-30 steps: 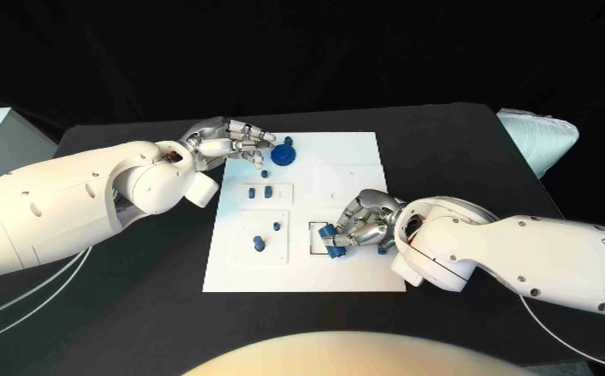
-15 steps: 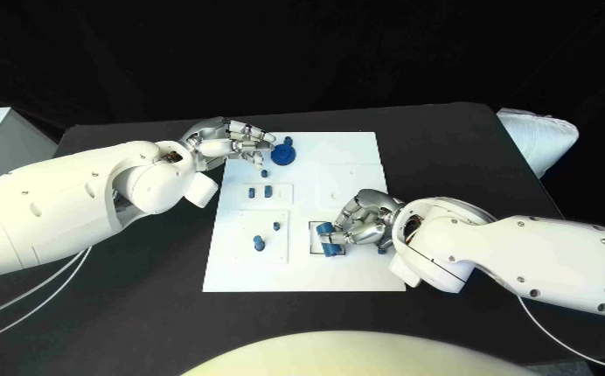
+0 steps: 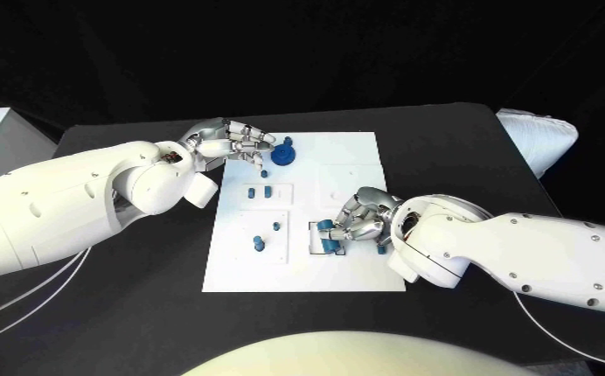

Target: Assemble the parts on the task board

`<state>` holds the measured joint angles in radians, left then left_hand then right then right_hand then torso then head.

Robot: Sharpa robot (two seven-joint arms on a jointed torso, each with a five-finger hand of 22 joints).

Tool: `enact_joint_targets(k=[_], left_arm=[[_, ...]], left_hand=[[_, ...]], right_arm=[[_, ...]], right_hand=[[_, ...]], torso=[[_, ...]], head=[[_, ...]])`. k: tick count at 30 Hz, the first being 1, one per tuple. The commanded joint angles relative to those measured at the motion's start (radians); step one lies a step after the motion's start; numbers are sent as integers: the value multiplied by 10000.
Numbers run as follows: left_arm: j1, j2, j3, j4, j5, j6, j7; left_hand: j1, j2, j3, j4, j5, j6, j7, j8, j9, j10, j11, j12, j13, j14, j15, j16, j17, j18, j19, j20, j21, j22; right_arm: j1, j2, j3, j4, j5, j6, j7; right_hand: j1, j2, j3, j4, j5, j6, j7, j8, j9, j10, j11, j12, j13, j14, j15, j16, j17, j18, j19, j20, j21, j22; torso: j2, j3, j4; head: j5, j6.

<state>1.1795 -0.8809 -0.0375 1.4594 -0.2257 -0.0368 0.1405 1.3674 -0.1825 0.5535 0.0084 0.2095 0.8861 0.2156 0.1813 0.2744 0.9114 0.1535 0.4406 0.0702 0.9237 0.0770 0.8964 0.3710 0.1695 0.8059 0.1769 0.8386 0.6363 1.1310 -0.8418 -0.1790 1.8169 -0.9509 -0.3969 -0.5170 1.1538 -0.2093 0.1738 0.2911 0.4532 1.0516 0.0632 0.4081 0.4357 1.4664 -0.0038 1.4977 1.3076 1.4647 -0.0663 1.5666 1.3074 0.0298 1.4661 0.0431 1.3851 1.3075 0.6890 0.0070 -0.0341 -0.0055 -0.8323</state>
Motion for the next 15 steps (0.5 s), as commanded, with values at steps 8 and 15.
enact_joint_targets(k=[8, 15], left_arm=[[6, 26, 4, 5, -16, 191, 20], [6, 29, 4, 0, -19, 198, 10]], left_hand=[[27, 84, 14, 20, 49, -42, -13, -35, -10, -40, -5, -54, -14, -28, 67, -42, -9, 127, 38, 0, -42, -12], [14, 91, 18, 37, 49, -49, -8, -41, -13, -52, 1, -47, -11, -29, 74, -44, -8, 126, 35, 7, -49, -14]], right_arm=[[-9, 80, -3, -59, -357, 369, -55], [-9, 99, -4, -82, -549, 83, -67]], right_hand=[[-89, 16, -65, 1, -3, 55, 6, 39, 6, 650, -52, 27, 2171, 1061, -53, 42, 2634, 24, 689, -92, 34, 2205], [-502, 334, -1200, 24, -1505, 11, -7, 144, 128, 616, -59, -39, 2138, 1061, -54, 42, 2634, 34, 674, -92, -23, 2190]], torso=[[3, 6, -1], [4, 4, 5]], head=[[-10, -14], [-22, -14]])
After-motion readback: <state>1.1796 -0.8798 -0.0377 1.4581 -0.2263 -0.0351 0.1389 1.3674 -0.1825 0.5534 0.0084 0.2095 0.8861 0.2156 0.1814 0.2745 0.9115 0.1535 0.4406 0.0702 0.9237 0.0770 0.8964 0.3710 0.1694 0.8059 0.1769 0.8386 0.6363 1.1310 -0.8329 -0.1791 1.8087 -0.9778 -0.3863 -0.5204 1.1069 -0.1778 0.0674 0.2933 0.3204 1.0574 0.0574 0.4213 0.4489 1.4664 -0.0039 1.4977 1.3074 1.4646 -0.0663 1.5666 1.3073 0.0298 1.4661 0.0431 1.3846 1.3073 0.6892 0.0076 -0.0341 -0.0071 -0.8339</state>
